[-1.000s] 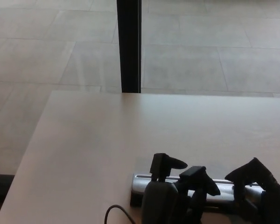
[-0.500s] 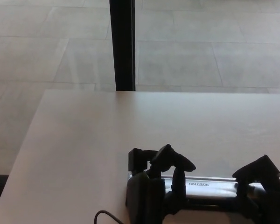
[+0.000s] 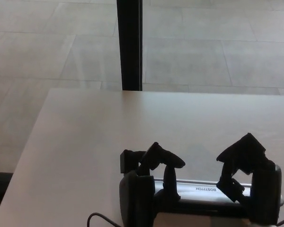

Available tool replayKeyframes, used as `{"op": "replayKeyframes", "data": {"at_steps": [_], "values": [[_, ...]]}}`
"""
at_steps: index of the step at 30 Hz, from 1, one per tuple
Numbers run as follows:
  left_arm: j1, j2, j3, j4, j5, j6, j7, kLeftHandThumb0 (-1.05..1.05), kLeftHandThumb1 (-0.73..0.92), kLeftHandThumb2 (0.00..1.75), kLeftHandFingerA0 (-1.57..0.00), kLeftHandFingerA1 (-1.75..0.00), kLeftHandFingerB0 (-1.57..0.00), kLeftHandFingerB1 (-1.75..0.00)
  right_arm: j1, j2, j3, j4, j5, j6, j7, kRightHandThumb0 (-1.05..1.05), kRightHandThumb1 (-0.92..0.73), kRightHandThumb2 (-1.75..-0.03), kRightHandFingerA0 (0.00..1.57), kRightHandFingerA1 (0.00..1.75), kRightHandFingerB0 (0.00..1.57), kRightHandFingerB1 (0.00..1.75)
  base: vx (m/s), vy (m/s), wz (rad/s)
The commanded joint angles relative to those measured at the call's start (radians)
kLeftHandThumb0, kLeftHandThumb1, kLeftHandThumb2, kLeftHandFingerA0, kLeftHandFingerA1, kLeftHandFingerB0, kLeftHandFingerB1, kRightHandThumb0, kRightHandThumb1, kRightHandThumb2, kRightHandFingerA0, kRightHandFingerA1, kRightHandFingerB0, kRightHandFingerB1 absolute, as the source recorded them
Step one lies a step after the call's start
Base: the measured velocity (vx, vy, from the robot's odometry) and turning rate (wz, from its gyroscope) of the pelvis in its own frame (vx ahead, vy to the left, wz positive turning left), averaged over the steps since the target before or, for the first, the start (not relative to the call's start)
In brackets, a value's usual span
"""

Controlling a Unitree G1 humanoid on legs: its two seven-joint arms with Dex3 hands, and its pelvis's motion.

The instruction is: A hole pucnch is kept on the middle on the desk infront of the robot and the robot uses both its hands as fists to press on it and use it

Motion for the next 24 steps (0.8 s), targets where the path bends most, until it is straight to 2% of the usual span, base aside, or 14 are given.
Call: {"op": "replayKeyframes", "data": {"at_steps": [1, 7, 10, 14, 18, 19, 24], "values": [[0.036, -0.109, 0.017, -0.015, -0.04, -0.029, -0.031, -0.37, 0.77, 0.92, -0.98, -1.75, -0.64, -1.65, 0.023, -0.006, -0.039, 0.005, 0.043, 0.084, 0.091, -0.1, -0.65, -1.21, 0.97, 1.75, 0.68, 1.73, 0.0, 0.0, 0.0], [0.029, -0.11, 0.022, -0.01, -0.041, -0.04, -0.033, -0.35, 0.75, 0.93, -0.99, -1.75, -0.63, -1.66, 0.007, 0.005, -0.101, 0.086, 0.074, 0.099, 0.106, -0.19, -0.69, -1.14, 1.0, 1.75, 0.66, 1.75, 0.0, 0.0, 0.0], [0.023, -0.109, 0.025, -0.01, -0.037, -0.04, -0.031, -0.34, 0.74, 0.94, -1.0, -1.75, -0.64, -1.66, 0.019, 0.036, -0.139, 0.108, 0.161, 0.129, 0.168, -0.18, -0.71, -1.14, 0.97, 1.75, 0.64, 1.75, 0.0, 0.0, 0.0], [0.024, -0.113, 0.026, -0.007, -0.043, -0.04, -0.036, -0.37, 0.76, 0.92, -1.0, -1.75, -0.64, -1.65, 0.03, 0.057, -0.18, 0.209, 0.205, 0.091, 0.222, -0.16, -0.68, -1.2, 1.08, 1.75, 0.68, 1.75, 0.0, 0.0, 0.0], [0.022, -0.115, 0.022, -0.01, -0.038, -0.033, -0.037, -0.36, 0.76, 0.91, -0.98, -1.75, -0.62, -1.69, 0.052, 0.089, -0.197, 0.258, 0.211, 0.065, 0.227, -0.18, -0.67, -1.18, 1.08, 1.75, 0.7, 1.75, 0.0, 0.0, 0.0], [0.024, -0.118, 0.021, -0.01, -0.043, -0.033, -0.043, -0.35, 0.76, 0.92, -0.97, -1.75, -0.59, -1.71, 0.06, 0.088, -0.191, 0.294, 0.161, 0.026, 0.185, -0.2, -0.68, -1.08, 1.03, 1.75, 0.65, 1.75, 0.0, 0.0, 0.0], [0.022, -0.112, 0.021, -0.007, -0.032, -0.038, -0.031, -0.34, 0.75, 0.93, -0.97, -1.75, -0.58, -1.74, 0.056, 0.051, -0.18, 0.412, 0.037, -0.102, 0.056, -0.24, -0.72, -1.01, 0.93, 1.75, 0.58, 1.75, 0.0, 0.0, 0.0]]}}
